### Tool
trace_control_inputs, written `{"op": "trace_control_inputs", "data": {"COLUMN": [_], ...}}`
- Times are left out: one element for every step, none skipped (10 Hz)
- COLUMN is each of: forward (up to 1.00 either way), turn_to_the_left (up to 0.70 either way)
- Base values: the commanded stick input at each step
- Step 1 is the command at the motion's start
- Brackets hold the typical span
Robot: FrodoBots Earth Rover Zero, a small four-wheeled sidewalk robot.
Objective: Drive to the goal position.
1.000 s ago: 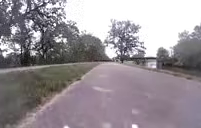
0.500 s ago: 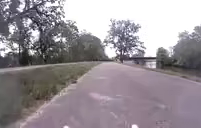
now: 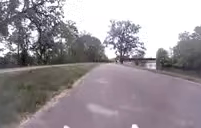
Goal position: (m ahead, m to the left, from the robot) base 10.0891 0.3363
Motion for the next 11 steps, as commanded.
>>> {"op": "trace_control_inputs", "data": {"forward": [1.0, 1.0, 1.0, 1.0, 1.0, 1.0, 1.0, 1.0, 1.0, 1.0, 1.0], "turn_to_the_left": [0.0, 0.0, 0.0, 0.0, 0.0, 0.0, 0.0, 0.0, 0.0, 0.0, 0.0]}}
